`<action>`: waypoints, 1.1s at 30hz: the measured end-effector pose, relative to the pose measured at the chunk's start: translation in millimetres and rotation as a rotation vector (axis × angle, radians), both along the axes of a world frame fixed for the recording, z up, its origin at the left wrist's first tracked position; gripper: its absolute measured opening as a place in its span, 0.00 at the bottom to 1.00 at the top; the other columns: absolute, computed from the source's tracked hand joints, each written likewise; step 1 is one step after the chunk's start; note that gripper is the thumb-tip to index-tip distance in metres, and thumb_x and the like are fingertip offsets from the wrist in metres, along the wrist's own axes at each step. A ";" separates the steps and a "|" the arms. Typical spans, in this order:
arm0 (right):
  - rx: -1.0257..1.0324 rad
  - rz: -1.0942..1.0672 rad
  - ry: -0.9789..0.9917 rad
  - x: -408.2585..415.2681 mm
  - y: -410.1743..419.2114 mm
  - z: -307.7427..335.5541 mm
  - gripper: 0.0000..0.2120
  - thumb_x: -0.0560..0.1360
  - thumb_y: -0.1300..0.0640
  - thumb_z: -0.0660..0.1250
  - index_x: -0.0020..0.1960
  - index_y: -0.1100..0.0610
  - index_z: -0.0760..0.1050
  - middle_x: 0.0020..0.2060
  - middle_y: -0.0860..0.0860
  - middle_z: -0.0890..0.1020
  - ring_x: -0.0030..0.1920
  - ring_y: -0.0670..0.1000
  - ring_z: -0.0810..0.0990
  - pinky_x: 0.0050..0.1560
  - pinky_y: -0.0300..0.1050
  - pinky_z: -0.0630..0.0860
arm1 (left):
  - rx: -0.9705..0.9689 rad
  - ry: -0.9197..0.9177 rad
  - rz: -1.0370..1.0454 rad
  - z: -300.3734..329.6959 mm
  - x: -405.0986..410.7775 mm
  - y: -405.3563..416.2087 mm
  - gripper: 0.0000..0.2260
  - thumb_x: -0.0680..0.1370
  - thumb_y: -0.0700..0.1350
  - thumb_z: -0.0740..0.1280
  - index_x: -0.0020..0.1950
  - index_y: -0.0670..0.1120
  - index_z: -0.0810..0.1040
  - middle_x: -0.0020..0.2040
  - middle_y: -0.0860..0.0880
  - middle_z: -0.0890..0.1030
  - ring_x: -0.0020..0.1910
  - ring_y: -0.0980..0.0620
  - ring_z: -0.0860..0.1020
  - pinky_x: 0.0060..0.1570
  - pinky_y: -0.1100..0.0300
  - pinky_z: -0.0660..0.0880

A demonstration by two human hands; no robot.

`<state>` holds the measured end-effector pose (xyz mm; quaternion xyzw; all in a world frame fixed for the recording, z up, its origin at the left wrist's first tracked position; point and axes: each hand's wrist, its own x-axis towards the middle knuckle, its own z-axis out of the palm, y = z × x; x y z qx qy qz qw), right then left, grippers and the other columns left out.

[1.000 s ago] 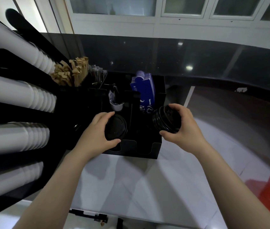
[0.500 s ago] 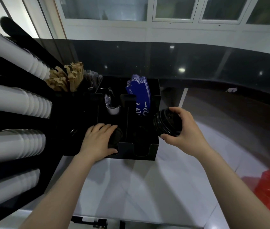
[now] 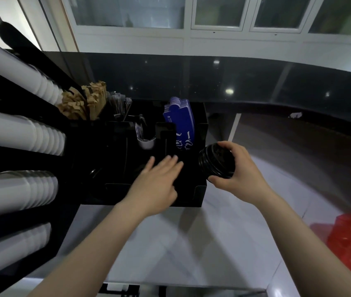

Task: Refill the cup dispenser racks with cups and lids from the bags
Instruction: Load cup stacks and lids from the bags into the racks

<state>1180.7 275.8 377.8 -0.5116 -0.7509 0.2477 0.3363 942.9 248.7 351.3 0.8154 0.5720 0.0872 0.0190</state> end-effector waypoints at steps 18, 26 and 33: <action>0.032 0.110 0.007 -16.4 5.8 1.5 0.38 0.63 0.55 0.79 0.67 0.46 0.65 0.60 0.43 0.69 0.59 0.39 0.69 0.56 0.22 0.64 | -0.036 0.051 0.079 -12.3 20.0 -10.7 0.33 0.77 0.46 0.59 0.79 0.47 0.45 0.79 0.49 0.44 0.77 0.53 0.39 0.71 0.47 0.34; 0.031 0.311 0.106 -56.8 1.8 -5.0 0.38 0.63 0.55 0.78 0.66 0.42 0.63 0.60 0.40 0.68 0.60 0.36 0.67 0.60 0.23 0.61 | 0.034 0.020 0.322 1.7 -22.6 -62.9 0.34 0.79 0.48 0.57 0.78 0.48 0.39 0.75 0.54 0.34 0.71 0.59 0.29 0.68 0.60 0.26; 0.052 0.499 0.134 -124.8 -37.7 8.4 0.38 0.63 0.55 0.78 0.69 0.47 0.65 0.63 0.45 0.68 0.63 0.34 0.66 0.62 0.25 0.61 | 0.186 -0.006 0.460 37.5 -54.7 -133.7 0.36 0.76 0.45 0.66 0.77 0.47 0.49 0.78 0.46 0.51 0.77 0.49 0.48 0.73 0.52 0.43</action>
